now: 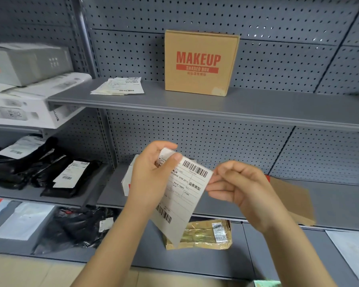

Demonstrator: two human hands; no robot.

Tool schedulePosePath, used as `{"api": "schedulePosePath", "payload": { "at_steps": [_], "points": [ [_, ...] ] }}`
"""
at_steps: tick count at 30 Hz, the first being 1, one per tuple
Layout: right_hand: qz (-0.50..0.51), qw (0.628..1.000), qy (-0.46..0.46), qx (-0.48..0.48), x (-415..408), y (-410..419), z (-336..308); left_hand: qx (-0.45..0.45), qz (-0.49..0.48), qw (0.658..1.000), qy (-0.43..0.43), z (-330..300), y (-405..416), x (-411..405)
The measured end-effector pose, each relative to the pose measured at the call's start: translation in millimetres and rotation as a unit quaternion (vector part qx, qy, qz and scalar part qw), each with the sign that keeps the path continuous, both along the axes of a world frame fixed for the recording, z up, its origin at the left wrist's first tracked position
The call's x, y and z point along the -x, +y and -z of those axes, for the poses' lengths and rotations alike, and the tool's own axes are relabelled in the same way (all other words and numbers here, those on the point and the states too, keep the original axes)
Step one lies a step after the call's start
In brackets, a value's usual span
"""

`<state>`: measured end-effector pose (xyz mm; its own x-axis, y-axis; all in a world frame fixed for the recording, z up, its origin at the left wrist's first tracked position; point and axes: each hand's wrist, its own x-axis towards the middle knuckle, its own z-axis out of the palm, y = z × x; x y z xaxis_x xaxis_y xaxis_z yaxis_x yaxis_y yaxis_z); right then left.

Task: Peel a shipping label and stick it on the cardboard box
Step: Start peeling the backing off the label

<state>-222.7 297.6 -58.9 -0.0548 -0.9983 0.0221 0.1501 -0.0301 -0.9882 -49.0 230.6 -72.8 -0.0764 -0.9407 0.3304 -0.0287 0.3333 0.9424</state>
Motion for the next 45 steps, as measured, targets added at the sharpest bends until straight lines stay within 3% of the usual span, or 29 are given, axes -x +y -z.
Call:
{"api": "schedulePosePath", "payload": {
  "at_steps": [23, 28, 34, 45],
  "points": [
    [-0.043, 0.999, -0.025, 0.011, -1, -2, 6, 0.005, 0.006, 0.999, -0.049, 5, 1, 10],
    [-0.012, 0.999, -0.038, 0.033, -4, -6, 11, 0.103, -0.072, 0.984, -0.126, 6, 13, 21],
    [0.066, 0.996, -0.007, 0.062, -6, -10, 16, 0.1, 0.078, 0.986, -0.112, -4, 29, 34],
    [0.093, 0.983, 0.09, 0.127, 0, -8, 15, -0.007, 0.108, 0.991, -0.074, -1, 24, 40]
  ]
}}
